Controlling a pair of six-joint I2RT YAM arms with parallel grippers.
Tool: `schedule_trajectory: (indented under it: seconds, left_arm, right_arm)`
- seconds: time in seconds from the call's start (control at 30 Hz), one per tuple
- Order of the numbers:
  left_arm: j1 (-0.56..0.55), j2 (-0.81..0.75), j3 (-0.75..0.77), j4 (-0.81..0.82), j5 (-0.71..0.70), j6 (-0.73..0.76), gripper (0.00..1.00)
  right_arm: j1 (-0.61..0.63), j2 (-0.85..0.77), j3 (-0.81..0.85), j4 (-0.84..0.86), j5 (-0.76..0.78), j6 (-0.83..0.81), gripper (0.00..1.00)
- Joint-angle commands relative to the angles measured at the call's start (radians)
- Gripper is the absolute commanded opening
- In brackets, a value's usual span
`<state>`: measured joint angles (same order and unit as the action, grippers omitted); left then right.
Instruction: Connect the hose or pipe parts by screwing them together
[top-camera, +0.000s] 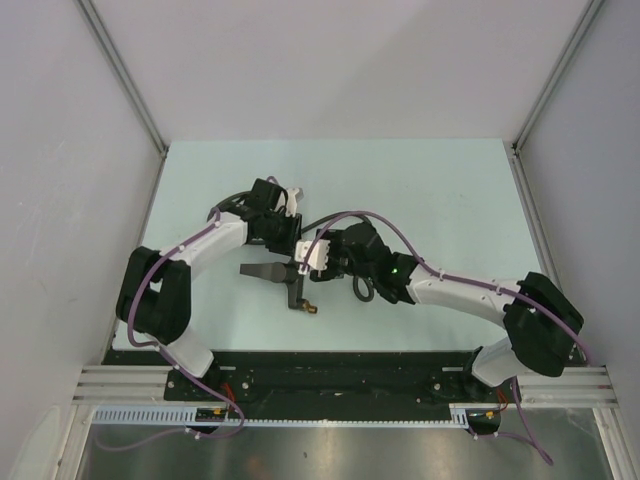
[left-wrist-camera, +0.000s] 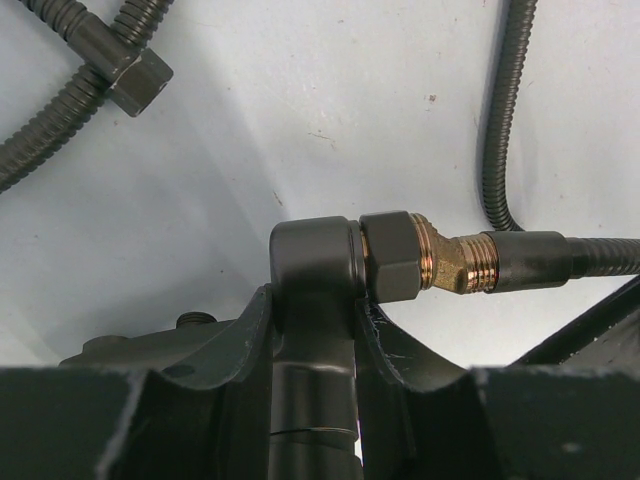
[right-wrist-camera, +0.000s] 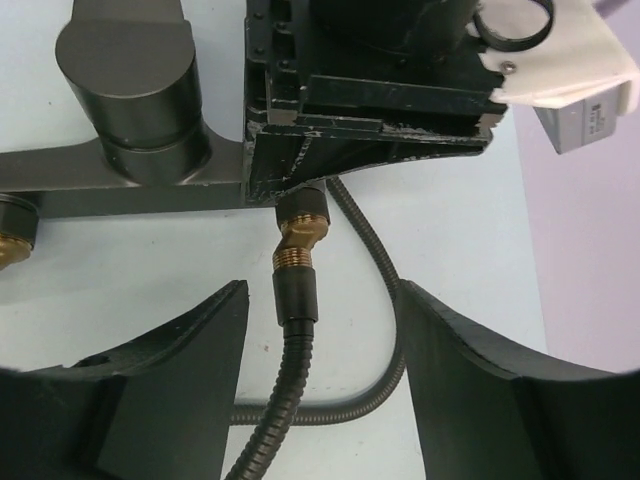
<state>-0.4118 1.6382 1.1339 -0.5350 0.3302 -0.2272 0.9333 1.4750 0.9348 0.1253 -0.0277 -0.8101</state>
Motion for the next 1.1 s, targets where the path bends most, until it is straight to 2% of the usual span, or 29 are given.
schedule_trajectory:
  seconds: [0.0,0.43,0.63,0.73,0.77,0.9,1.07]
  left_arm:
    - [0.007,-0.018,0.052,0.013,0.109,-0.027,0.0]
    - [0.007,-0.026,0.05,0.013,0.153,-0.021,0.0]
    - [0.007,-0.023,0.049,0.013,0.179,-0.012,0.0]
    - [0.007,-0.024,0.053,0.013,0.19,-0.005,0.0]
    - [0.005,-0.021,0.055,0.015,0.19,-0.004,0.0]
    - [-0.001,-0.026,0.05,0.03,0.21,-0.004,0.0]
    - [-0.039,-0.028,0.029,0.079,0.204,-0.024,0.0]
  right_arm:
    - [0.002,0.042,0.009,0.017,-0.001,-0.046,0.69]
    - [-0.014,0.122,0.009,0.034,0.012,-0.112,0.64]
    - [-0.037,0.137,0.009,0.048,-0.021,-0.124,0.57]
    - [-0.045,0.14,0.009,0.068,-0.049,-0.113,0.32]
    - [-0.048,0.142,0.009,0.082,-0.055,-0.103,0.2]
    - [-0.065,0.142,0.009,0.118,-0.142,-0.032,0.01]
    - [-0.109,0.145,0.009,0.212,-0.314,0.142,0.0]
